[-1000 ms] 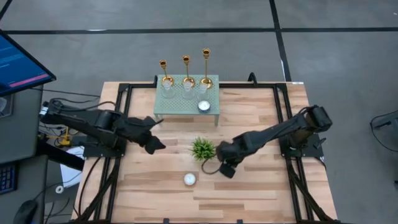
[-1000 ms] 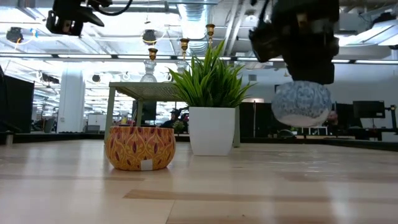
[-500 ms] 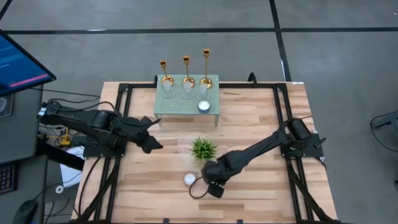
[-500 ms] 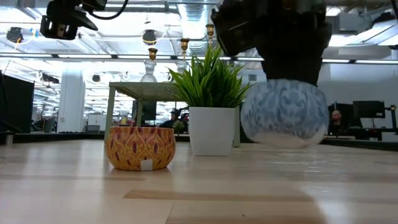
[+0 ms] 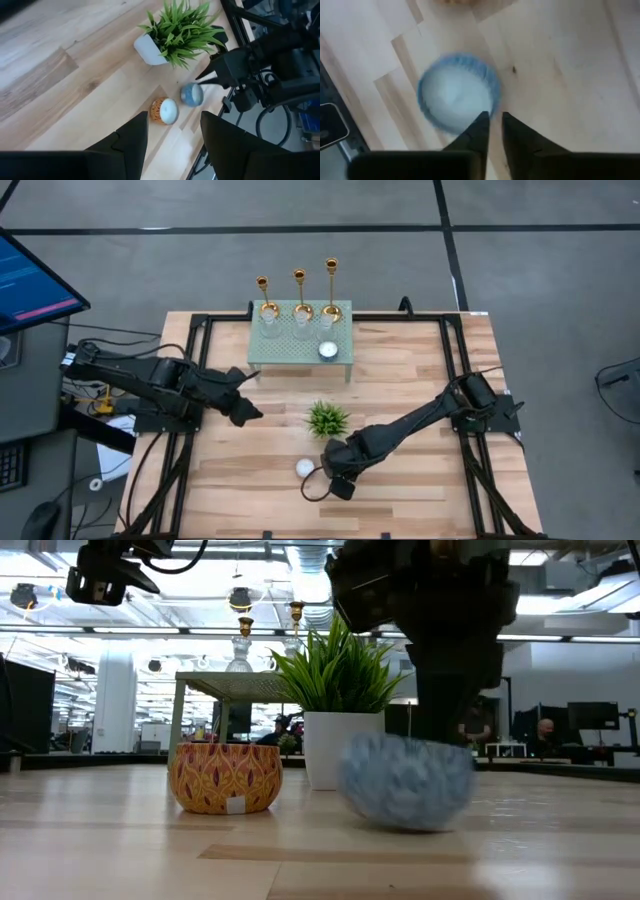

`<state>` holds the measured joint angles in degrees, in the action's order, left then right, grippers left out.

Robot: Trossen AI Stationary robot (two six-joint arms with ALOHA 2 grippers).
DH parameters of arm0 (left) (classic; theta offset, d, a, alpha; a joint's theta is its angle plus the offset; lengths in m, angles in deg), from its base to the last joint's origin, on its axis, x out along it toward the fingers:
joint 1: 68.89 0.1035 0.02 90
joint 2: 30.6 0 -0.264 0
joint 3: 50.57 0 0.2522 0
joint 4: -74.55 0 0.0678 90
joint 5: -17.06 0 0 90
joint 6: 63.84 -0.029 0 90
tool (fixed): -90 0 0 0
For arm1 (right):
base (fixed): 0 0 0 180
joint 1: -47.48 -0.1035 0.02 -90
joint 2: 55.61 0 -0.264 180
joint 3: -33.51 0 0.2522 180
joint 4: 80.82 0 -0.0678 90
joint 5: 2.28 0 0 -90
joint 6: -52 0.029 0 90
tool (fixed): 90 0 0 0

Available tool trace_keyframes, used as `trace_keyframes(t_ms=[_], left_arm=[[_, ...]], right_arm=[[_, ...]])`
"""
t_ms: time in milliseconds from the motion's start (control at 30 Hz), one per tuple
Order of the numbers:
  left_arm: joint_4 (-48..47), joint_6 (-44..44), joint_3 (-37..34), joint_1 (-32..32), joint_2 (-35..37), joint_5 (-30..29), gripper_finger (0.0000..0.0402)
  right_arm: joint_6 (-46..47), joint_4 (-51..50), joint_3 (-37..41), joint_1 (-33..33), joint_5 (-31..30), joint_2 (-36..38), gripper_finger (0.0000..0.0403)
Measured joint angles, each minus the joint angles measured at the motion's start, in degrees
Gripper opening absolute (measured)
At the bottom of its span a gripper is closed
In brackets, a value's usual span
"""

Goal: Pick & Place candle stick holders
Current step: Move the light blue scented candle to the bottom of the table, then put the orange scented candle on the shelf aligned with the other scented candle

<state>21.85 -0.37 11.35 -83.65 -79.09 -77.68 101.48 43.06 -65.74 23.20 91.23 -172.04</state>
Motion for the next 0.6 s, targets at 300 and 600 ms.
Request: trace_keyframes(t_ms=[300,600], left_arm=[[0.3,3.0,0.0,-1.2,-4.5,-0.6,0.0182],[5.4,6.5,0.0,-5.5,-19.5,-0.3,0.0182]], right_arm=[[1.5,-0.8,-0.3,-0.7,0.4,2.5,0.0155],[13.8,-8.7,-1.3,-7.6,-12.6,19.9,0.0185]])
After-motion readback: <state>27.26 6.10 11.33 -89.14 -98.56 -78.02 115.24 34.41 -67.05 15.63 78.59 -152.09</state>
